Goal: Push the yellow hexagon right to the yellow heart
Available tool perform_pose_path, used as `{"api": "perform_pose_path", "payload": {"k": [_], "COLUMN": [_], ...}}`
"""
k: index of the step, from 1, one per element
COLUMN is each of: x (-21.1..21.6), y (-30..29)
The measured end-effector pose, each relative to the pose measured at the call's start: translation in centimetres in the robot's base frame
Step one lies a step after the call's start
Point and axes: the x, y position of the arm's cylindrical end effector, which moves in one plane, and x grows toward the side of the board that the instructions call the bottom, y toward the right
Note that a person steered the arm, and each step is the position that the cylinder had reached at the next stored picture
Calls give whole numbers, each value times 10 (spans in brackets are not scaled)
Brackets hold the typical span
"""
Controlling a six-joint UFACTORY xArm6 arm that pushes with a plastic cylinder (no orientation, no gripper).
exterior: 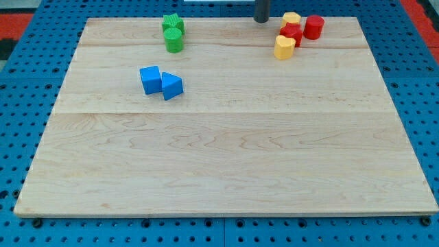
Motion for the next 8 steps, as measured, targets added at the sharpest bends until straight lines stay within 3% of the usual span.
{"api": "perform_pose_path", "payload": {"k": [4,6,8], "x": [9,74,73], "y": [100,69,69]}}
